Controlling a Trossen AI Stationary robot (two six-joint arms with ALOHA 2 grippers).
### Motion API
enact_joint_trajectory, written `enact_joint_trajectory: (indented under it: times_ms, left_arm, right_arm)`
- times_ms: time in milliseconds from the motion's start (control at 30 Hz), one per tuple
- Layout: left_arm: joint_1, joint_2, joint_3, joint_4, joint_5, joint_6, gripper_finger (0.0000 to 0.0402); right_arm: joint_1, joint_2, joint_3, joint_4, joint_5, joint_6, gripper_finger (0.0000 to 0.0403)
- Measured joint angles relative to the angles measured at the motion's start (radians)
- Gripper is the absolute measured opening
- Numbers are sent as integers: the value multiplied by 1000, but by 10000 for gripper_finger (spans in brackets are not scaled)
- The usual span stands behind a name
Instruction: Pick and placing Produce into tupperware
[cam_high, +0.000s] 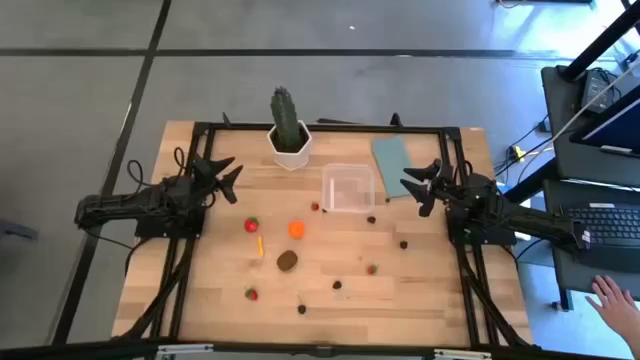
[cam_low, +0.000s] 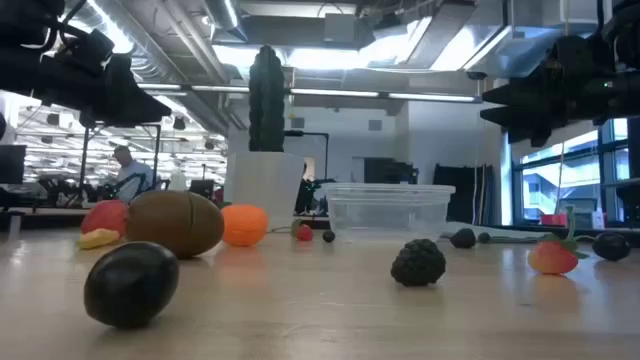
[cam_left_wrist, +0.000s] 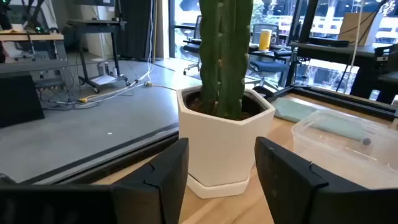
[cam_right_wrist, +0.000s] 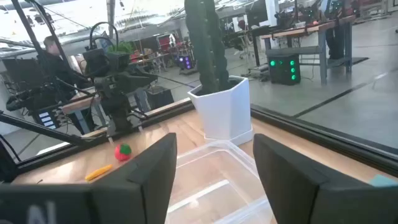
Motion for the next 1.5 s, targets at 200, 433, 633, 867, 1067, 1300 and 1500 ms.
enact_joint_trajectory:
  times_ms: [200,433,633,867,1067,1300,1500]
  left_arm:
    - [0,0,0,0,0,0,176]
    - [0,0,0,0,0,0,176]
    - [0,0,0,0,0,0,176]
    - [0,0,0,0,0,0,176]
    - [0,0,0,0,0,0,176]
    - [0,0,0,0,0,0,176]
    - [0,0,0,0,0,0,176]
  right_arm:
    - [0,0,0,0,0,0,215]
    - [0,0,0,0,0,-1,215]
    - [0,0,0,0,0,-1,215]
    - [0,0,0,0,0,-1,215]
    - [0,0,0,0,0,-2,215]
    - [0,0,0,0,0,-1,215]
    - [0,0,0,0,0,-1,215]
